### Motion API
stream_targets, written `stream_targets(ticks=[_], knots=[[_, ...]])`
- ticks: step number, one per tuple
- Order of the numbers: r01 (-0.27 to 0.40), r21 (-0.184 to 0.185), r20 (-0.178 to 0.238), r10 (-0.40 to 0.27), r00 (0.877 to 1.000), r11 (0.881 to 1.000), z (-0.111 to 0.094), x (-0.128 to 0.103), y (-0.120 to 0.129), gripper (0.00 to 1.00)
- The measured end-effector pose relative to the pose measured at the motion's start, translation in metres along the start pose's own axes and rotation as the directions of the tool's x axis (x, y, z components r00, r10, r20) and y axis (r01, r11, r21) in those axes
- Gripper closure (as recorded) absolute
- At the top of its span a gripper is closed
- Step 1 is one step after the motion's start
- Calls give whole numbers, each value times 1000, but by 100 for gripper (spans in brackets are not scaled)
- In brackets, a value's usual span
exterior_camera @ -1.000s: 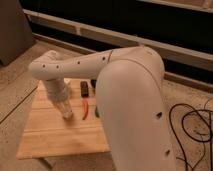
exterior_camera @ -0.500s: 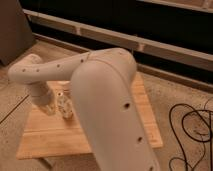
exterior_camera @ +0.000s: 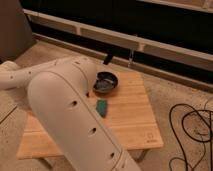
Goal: Knock the bottle over
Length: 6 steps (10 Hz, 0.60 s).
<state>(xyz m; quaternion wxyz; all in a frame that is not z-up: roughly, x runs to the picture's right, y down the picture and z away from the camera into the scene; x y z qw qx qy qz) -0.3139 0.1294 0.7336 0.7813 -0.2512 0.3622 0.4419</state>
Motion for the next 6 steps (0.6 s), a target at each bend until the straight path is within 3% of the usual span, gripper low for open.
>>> stream_targets(ticks=[1,3,5,6], knots=[[-83,56,-18,84,996,995,-1,0,-18,100],[-188,114,-33,193,981,976,-3,4,-39,100],[-217,118,-32,222,974,969,-2,4,-42,100],[-212,107,-35,217,976,971,1,5,-38,100]])
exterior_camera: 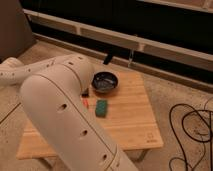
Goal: Knock the bottle over
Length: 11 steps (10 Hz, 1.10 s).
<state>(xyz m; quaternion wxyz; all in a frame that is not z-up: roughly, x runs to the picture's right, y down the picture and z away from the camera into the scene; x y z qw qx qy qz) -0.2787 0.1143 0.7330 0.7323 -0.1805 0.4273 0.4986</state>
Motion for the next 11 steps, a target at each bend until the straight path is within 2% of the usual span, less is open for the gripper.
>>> stream_targets(ticks=[1,3,5,7,8,9,10,11], knots=[[3,-22,-5,-3,1000,1000,6,0,2,100],[2,-94,-5,-2,1000,996,20,-8,3,100],[-11,-160,12,13,1000,987,33,-25,-12,100],[0,-211,34,7,999,977,43,-38,-26,100],[10,-218,53,2,999,976,44,-43,-29,100],[17,-222,100,5,995,975,43,-52,-33,100],[18,-222,205,29,978,975,34,-70,-42,100],[14,-222,256,45,966,975,29,-76,-46,100]])
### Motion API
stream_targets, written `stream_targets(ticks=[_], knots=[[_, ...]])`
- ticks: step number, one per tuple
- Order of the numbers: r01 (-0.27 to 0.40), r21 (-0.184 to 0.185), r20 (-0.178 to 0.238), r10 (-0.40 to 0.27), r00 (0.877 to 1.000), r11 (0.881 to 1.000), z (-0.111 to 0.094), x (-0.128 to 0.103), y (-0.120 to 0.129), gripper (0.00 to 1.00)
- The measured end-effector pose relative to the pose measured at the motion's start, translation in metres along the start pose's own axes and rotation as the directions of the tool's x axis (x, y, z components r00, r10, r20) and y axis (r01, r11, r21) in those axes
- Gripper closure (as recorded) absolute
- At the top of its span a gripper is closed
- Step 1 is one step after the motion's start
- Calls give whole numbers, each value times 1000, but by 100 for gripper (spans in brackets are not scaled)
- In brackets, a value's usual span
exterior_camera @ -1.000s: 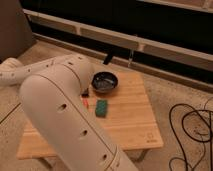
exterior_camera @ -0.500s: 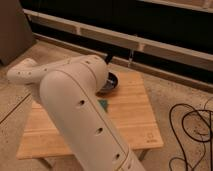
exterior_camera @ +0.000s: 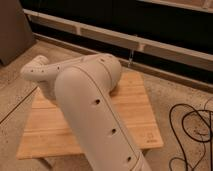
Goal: Knock the bottle over
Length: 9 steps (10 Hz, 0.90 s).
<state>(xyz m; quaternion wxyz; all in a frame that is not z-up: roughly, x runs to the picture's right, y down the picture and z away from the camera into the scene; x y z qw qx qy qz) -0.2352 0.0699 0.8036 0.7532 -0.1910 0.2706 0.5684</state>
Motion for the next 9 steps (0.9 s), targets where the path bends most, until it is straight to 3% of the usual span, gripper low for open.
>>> stream_targets(ticks=[1,2,4,5,7,9], knots=[[6,1,124,-6,992,1000,-13,-14,-1,100],[22,3,208,-22,978,1000,-23,-20,3,100],[54,11,319,-55,946,998,-39,-18,8,100],[70,15,356,-71,932,997,-46,-8,10,99],[117,17,385,-115,916,993,-62,22,30,95],[121,22,389,-119,913,992,-65,27,30,86]])
